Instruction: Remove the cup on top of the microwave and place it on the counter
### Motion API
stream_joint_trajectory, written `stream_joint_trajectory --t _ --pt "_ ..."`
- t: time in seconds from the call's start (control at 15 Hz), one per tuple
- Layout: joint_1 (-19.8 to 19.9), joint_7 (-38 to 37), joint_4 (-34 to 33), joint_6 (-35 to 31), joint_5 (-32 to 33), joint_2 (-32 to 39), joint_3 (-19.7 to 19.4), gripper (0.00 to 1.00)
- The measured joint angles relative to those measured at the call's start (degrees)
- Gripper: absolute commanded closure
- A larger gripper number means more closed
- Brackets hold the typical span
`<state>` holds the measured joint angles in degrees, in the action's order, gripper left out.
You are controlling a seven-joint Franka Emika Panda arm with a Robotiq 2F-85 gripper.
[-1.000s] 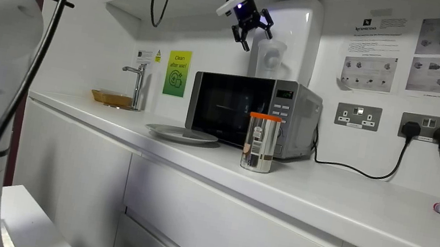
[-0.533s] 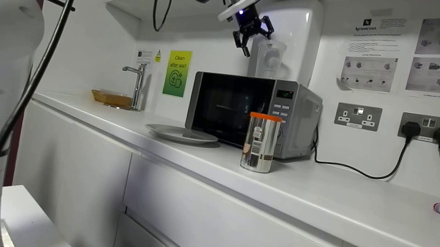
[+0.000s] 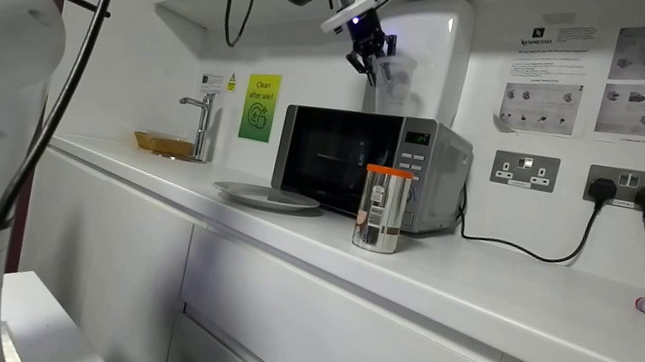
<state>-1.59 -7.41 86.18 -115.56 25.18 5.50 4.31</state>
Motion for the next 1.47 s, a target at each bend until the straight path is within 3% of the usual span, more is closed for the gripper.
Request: stream_joint_trajectory --t 0.13,0.87,1.47 --pt "0.0 0.0 0.0 0.3 0.0 0.0 -0.1 1.0" --pt "0.0 0.0 -2.0 3.5 0.0 -0.1 -0.9 0.99" --pt "0.3 -0.2 -6.2 27.4 -6.6 -4.9 -2.0 0.99"
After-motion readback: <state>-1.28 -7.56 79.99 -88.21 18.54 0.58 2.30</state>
